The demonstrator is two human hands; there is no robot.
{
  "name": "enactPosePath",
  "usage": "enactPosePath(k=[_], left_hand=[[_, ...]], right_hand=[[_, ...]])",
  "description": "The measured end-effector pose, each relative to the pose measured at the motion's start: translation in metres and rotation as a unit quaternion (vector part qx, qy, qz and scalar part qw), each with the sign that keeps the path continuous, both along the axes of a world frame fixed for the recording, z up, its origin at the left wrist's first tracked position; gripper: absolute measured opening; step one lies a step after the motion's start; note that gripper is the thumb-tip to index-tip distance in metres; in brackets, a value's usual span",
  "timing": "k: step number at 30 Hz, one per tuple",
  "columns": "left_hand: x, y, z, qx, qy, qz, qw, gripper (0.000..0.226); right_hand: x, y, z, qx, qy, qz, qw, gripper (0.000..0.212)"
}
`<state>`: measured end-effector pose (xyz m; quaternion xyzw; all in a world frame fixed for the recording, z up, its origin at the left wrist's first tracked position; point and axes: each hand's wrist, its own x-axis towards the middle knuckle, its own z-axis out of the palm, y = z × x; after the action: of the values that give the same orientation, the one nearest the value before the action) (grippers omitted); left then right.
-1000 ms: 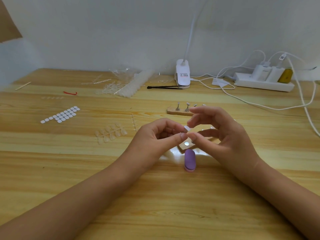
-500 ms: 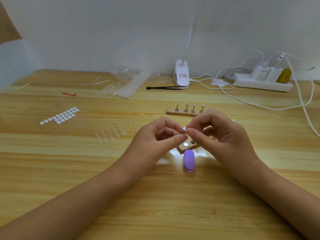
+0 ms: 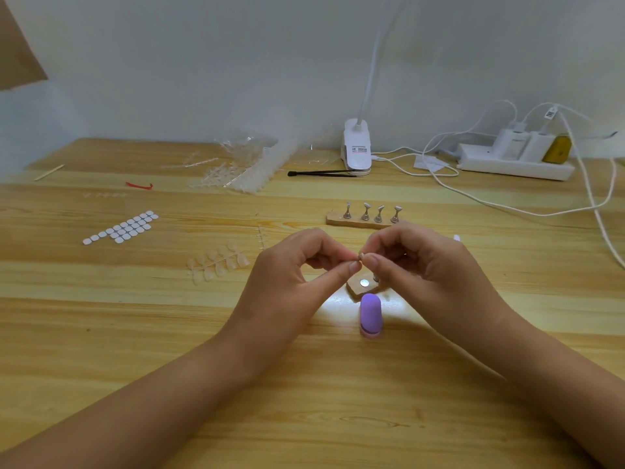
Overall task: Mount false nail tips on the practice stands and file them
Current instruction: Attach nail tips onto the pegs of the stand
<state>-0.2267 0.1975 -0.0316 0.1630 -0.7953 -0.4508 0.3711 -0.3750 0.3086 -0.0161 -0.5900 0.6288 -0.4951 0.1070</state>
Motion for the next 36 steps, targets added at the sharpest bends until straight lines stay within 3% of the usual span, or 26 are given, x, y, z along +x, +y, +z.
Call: enactPosePath(k=[3,7,11,14,17,22,28,36], left_hand=[[0.0002,0.0018,0.0008,-0.012,-0.007,0.004,1.000,0.009],[-0.0006,0.0024,0.0010,0.009,-0.022,-0.007,1.000,0.010],[-0.0030,0.0014,-0.0007,0.087,-0.015,-0.044,0.995,0.006],[-0.0043,0.0008,-0.0011,0.134,-0.002,-0.061,0.989,0.007],[-0.0040,0.0000,-0.0006,0.150,0.003,-0.070,0.986,0.007],[-0.0018,0.0005,0.0011,0.149,0.007,-0.082,0.985,0.002],[-0.0021,0.0022,0.0010,0.140,0.000,-0.070,0.988,0.007],[0.0036,0.0053,0.0036,0.036,-0.032,-0.042,0.998,0.014]], right_hand=[[0.0014,0.0001,-0.0021,-0.018,0.091,-0.012,0.996,0.006],[0.0009,0.0006,-0.0040,-0.048,0.104,-0.017,0.993,0.006],[-0.0025,0.0006,-0.0027,-0.061,0.050,0.008,0.997,0.004],[-0.0022,0.0014,-0.0010,-0.065,-0.038,0.019,0.997,0.007],[0.0001,0.0020,0.0007,-0.061,-0.118,0.024,0.991,0.015],[0.0030,0.0007,0.0029,-0.070,-0.174,0.028,0.982,0.021],[0.0010,0.0047,0.0039,-0.038,-0.086,0.011,0.996,0.004],[-0.0041,0.0044,0.0044,-0.016,0.092,-0.005,0.996,0.013]])
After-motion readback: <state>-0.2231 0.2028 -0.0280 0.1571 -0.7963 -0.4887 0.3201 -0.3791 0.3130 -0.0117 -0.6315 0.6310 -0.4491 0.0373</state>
